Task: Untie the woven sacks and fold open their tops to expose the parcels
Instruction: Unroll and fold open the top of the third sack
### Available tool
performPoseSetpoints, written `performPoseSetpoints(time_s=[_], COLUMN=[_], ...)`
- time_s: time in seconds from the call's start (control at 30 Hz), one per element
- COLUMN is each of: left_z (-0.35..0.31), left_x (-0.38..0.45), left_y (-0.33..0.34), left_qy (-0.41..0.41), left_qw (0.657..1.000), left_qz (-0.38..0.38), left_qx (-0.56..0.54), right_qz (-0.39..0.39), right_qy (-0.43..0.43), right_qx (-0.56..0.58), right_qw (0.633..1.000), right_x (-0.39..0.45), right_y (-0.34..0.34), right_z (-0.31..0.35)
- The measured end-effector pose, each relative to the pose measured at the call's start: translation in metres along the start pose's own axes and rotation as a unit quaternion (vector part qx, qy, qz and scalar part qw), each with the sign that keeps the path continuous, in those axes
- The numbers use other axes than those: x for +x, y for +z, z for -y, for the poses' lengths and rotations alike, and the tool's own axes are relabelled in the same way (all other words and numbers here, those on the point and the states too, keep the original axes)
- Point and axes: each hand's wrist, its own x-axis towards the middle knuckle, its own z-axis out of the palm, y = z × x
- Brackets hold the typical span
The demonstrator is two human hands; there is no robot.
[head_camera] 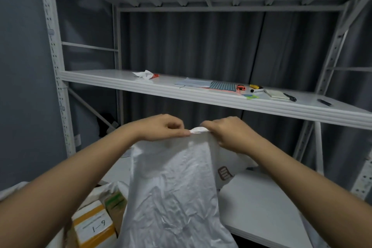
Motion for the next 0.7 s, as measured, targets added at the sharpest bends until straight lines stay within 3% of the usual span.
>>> performPoseSetpoints(time_s=[0.03, 0.1, 0.17, 0.2, 0.23, 0.27, 0.3, 0.33, 0.37, 0.43, 0.5, 0.53, 0.57, 0.6, 0.63, 0.7], left_z=[0.001, -0.001, -0.005, -0.005, -0.008, -0.009, -0.011, -0.009, -0.011, -0.010, -0.010, -0.010, -0.010, -0.012, -0.013, -0.010], left_x=[0.001, 0.002, 0.005, 0.005, 0.002, 0.001, -0.001, -0.002, -0.002, -0.002, 0.001, 0.001, 0.000, -0.001, -0.004, -0.003], left_y=[0.000, 0.001, 0.005, 0.010, 0.011, 0.009, 0.004, 0.000, -0.004, -0.004, 0.003, 0.010, 0.014, 0.015, 0.011, 0.005], left_qy=[0.001, 0.030, 0.093, 0.136, 0.143, 0.118, 0.054, -0.005, -0.043, -0.020, 0.093, 0.136, 0.130, 0.094, 0.027, -0.060], left_qw=[1.000, 0.980, 0.904, 0.885, 0.893, 0.922, 0.961, 0.984, 0.990, 0.977, 0.898, 0.879, 0.888, 0.927, 0.969, 0.991], left_qz=[0.023, -0.028, -0.142, -0.187, -0.198, -0.170, -0.101, -0.019, 0.034, 0.030, -0.113, -0.154, -0.145, -0.101, -0.021, 0.104], left_qx=[0.010, 0.197, 0.391, 0.404, 0.378, 0.327, 0.250, 0.176, 0.130, 0.210, 0.415, 0.430, 0.416, 0.347, 0.244, 0.052], right_qz=[-0.006, 0.036, 0.067, 0.069, 0.049, 0.012, -0.053, -0.102, -0.137, -0.109, -0.041, -0.016, -0.011, -0.019, -0.071, -0.140], right_qy=[-0.003, 0.010, 0.032, 0.047, 0.045, 0.027, 0.002, -0.022, -0.047, -0.045, -0.009, 0.016, 0.009, -0.017, -0.042, -0.077], right_qx=[0.001, 0.167, 0.370, 0.402, 0.363, 0.263, 0.120, 0.013, -0.024, 0.048, 0.227, 0.303, 0.304, 0.226, 0.105, -0.015], right_qw=[1.000, 0.985, 0.926, 0.912, 0.929, 0.964, 0.991, 0.994, 0.989, 0.992, 0.973, 0.953, 0.953, 0.974, 0.991, 0.987], right_x=[-0.002, -0.001, 0.003, 0.005, 0.005, 0.004, 0.003, 0.000, -0.004, -0.007, -0.007, -0.004, -0.003, -0.002, -0.002, -0.006], right_y=[0.003, 0.001, -0.001, -0.001, 0.000, 0.002, 0.007, 0.012, 0.015, 0.014, 0.003, 0.004, 0.006, 0.007, 0.013, 0.020], right_z=[-0.002, 0.001, 0.007, 0.007, 0.007, 0.006, 0.001, -0.002, -0.004, 0.000, 0.008, 0.010, 0.012, 0.012, 0.010, 0.006])
